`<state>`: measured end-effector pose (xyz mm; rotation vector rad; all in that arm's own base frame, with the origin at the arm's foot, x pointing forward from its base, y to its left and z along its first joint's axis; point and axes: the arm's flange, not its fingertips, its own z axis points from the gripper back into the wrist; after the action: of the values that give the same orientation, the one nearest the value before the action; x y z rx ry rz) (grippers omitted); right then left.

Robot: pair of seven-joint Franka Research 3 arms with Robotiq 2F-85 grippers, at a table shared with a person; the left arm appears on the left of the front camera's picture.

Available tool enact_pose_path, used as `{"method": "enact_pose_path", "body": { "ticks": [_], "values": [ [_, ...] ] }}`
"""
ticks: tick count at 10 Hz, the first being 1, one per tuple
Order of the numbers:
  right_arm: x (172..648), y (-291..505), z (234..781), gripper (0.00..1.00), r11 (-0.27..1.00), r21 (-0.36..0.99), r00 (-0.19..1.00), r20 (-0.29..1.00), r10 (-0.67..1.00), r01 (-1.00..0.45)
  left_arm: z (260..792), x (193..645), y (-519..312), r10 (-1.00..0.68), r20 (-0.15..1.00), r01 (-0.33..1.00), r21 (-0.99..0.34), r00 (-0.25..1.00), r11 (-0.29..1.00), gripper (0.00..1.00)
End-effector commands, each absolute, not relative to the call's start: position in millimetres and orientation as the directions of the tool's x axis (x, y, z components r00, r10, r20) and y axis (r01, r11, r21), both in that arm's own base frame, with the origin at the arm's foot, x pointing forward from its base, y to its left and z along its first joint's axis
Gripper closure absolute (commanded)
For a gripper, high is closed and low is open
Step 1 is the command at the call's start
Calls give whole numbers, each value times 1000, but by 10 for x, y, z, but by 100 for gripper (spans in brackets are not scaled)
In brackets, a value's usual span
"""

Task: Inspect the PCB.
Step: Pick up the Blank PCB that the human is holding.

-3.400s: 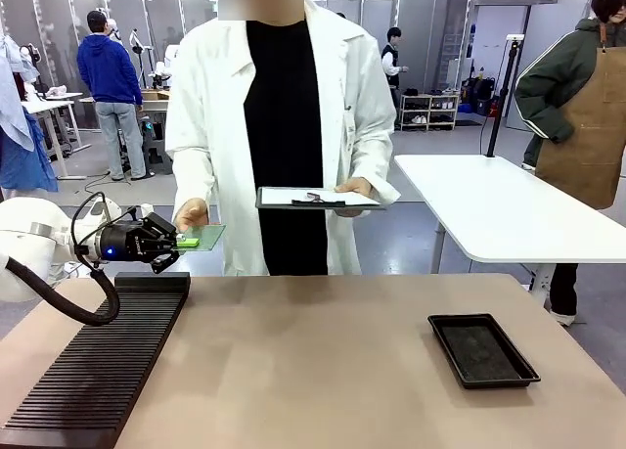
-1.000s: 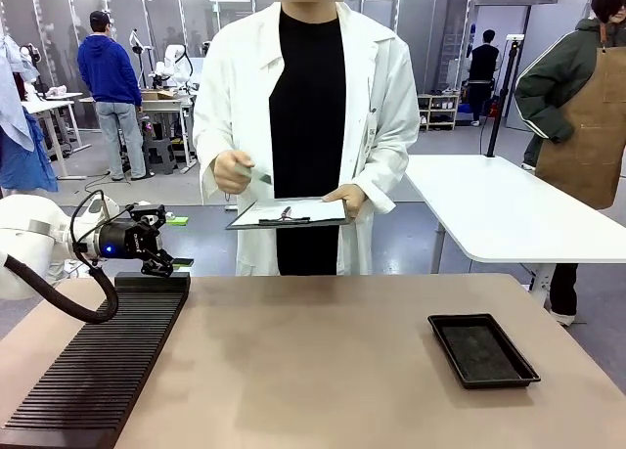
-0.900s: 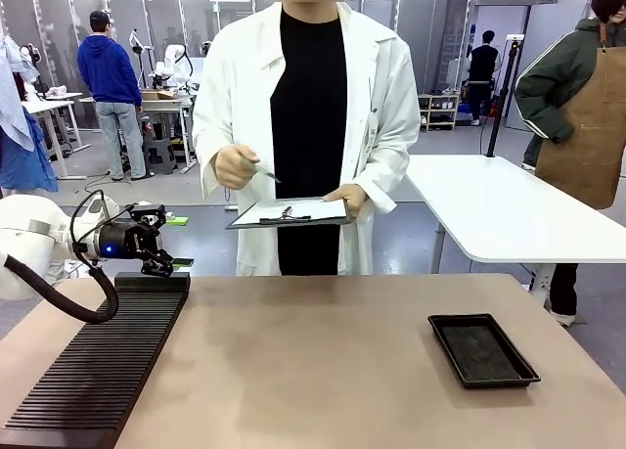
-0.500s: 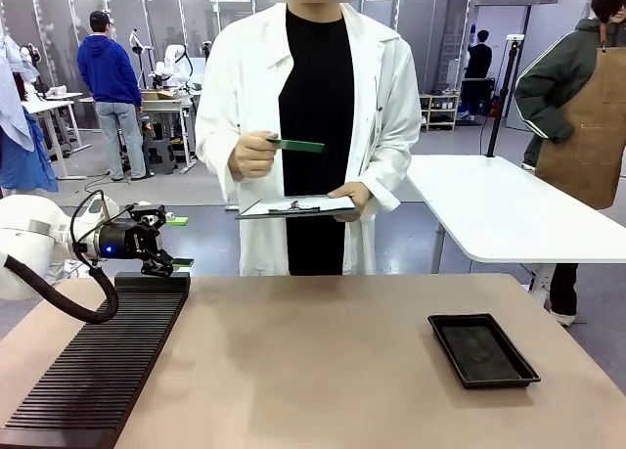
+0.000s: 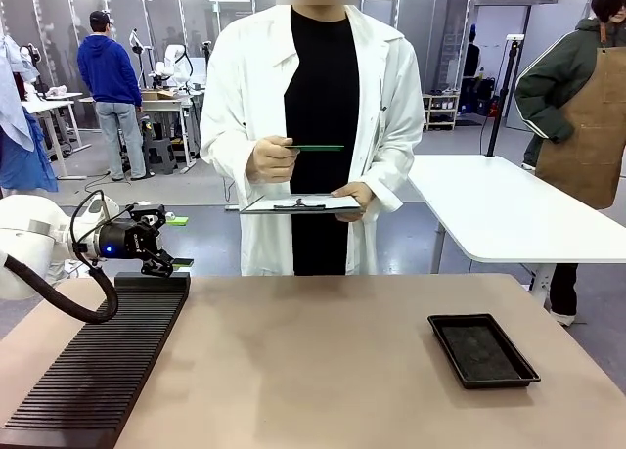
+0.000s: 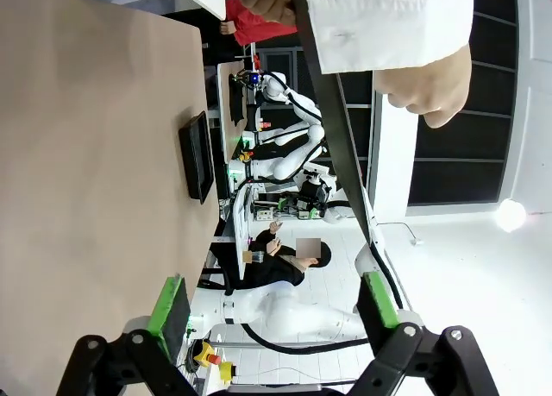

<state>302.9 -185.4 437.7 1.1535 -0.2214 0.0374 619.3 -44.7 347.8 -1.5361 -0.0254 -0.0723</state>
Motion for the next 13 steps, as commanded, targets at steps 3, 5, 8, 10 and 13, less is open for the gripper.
{"method": "enact_pose_path", "body": {
  "ticks": [3, 5, 8, 10, 13],
  "values": [
    [3034, -1866, 4402, 0, 398, 903, 975, 209, -82, -160, 3478, 6193, -447, -31, 62, 63, -997, 998, 33, 0],
    [3034, -1866, 4402, 0, 398, 903, 975, 209, -82, -160, 3822, 5951, -295, -50, 105, 104, -994, 993, -20, 0],
    [3034, -1866, 4402, 0, 398, 903, 975, 209, -82, -160, 4209, 5218, 198, 11, 126, 126, -992, 992, 18, 0],
    [3034, -1866, 4402, 0, 398, 903, 975, 209, -82, -160, 4374, 4649, 445, -4, 195, 194, -979, 981, 64, 0],
    [3034, -1866, 4402, 0, 398, 903, 975, 209, -82, -160, 4353, 3851, 976, 37, 269, 265, -961, 962, 82, 0]
  ]
}}
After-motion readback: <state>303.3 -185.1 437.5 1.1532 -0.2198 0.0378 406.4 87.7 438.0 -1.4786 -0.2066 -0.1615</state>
